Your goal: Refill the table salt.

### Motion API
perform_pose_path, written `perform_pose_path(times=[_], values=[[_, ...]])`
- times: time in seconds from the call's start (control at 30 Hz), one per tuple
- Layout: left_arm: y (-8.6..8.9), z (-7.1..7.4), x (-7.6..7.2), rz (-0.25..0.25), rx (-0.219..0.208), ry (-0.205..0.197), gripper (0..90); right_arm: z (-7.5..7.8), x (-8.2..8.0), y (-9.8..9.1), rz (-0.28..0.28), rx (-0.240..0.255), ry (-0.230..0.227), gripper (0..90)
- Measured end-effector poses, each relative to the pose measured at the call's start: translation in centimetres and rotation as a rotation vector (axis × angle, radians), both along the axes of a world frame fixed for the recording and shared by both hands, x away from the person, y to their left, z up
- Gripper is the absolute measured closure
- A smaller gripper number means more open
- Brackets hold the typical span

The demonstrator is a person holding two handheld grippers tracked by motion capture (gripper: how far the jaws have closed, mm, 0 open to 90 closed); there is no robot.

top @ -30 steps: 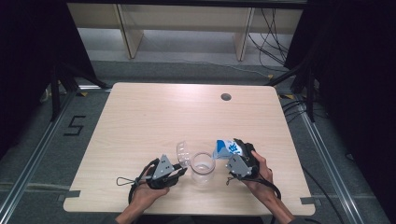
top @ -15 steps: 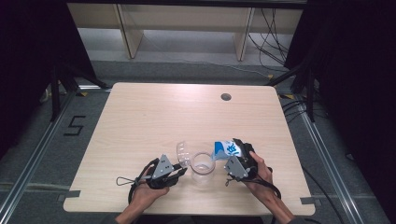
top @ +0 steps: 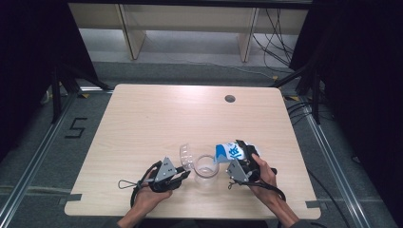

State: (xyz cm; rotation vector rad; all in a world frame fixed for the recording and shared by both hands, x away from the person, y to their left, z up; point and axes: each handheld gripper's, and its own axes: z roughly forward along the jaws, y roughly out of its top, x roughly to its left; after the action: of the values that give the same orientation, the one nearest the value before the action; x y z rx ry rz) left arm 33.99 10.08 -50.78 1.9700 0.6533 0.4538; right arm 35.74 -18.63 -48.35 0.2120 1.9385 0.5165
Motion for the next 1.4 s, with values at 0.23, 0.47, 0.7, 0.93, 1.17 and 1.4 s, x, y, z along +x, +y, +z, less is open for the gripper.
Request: perform_pose_path(times=[0.23, 0.47, 0.7, 0.93, 1.17, 1.4], values=[[0.01, 0.0, 0.0, 0.0, 0.001, -0.001, 74.6, -0.11, 0.11, 0.42, 0.01, -0.034, -0.034, 44.5], [-0.01, -0.02, -0.01, 0.001, -0.001, -0.001, 74.6, 0.03, 0.03, 0.49, 0.016, -0.049, -0.043, 44.5], [-0.06, -0.02, -0.08, 0.008, -0.003, 0.002, 74.6, 0.05, 0.02, 0.47, 0.008, -0.068, -0.063, 44.5], [-0.06, -0.03, -0.09, 0.008, -0.006, 0.003, 74.6, -0.03, -0.15, 0.77, 0.024, -0.07, -0.067, 44.6], [-0.06, -0.04, -0.07, 0.005, -0.005, 0.001, 74.6, 0.03, -0.33, 0.91, 0.022, -0.124, -0.112, 44.7], [-0.06, -0.05, -0.07, 0.006, -0.006, 0.002, 74.5, -0.09, -0.29, 0.97, 0.025, -0.138, -0.119, 45.0]])
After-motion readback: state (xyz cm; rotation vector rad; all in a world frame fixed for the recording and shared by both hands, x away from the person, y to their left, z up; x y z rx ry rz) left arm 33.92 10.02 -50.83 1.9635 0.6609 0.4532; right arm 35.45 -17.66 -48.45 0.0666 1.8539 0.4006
